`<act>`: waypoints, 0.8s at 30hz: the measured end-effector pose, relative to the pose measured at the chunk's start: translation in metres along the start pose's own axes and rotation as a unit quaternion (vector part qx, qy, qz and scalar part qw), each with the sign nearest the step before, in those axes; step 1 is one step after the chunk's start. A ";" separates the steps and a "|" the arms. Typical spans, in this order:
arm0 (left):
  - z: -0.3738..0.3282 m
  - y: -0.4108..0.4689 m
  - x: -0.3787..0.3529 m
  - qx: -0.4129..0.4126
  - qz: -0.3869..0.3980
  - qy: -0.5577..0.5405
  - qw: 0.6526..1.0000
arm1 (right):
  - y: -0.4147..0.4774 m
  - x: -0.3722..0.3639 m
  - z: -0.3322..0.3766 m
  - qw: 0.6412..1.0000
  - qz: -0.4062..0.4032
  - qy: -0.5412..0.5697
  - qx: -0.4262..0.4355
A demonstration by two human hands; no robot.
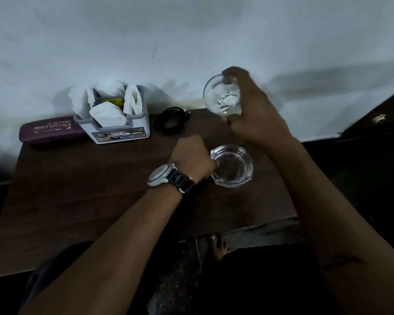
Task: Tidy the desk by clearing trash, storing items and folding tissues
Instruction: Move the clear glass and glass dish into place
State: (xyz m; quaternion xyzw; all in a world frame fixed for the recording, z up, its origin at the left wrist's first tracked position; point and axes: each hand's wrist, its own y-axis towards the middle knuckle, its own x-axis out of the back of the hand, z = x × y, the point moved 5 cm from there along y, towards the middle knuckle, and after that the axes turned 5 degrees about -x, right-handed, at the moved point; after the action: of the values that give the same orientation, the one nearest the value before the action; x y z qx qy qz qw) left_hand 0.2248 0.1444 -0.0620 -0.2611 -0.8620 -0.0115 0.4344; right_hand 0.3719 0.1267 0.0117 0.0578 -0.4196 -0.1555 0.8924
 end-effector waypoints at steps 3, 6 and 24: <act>0.001 0.005 0.001 -0.026 -0.038 0.017 0.999 | -0.012 0.021 0.000 0.993 -0.060 0.082 -0.057; 0.005 0.010 0.001 -0.028 -0.059 0.001 0.998 | -0.022 0.034 -0.005 0.981 -0.101 0.136 -0.097; 0.013 0.099 0.024 0.054 -0.178 -0.158 0.970 | -0.011 0.051 -0.024 0.950 -0.211 0.191 -0.125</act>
State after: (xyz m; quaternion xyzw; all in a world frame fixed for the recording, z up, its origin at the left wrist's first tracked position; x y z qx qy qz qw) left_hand 0.2491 0.2436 -0.0731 -0.0780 -0.9515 -0.0010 0.2975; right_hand 0.4184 0.0989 0.0303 0.0616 -0.1963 -0.3774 0.9029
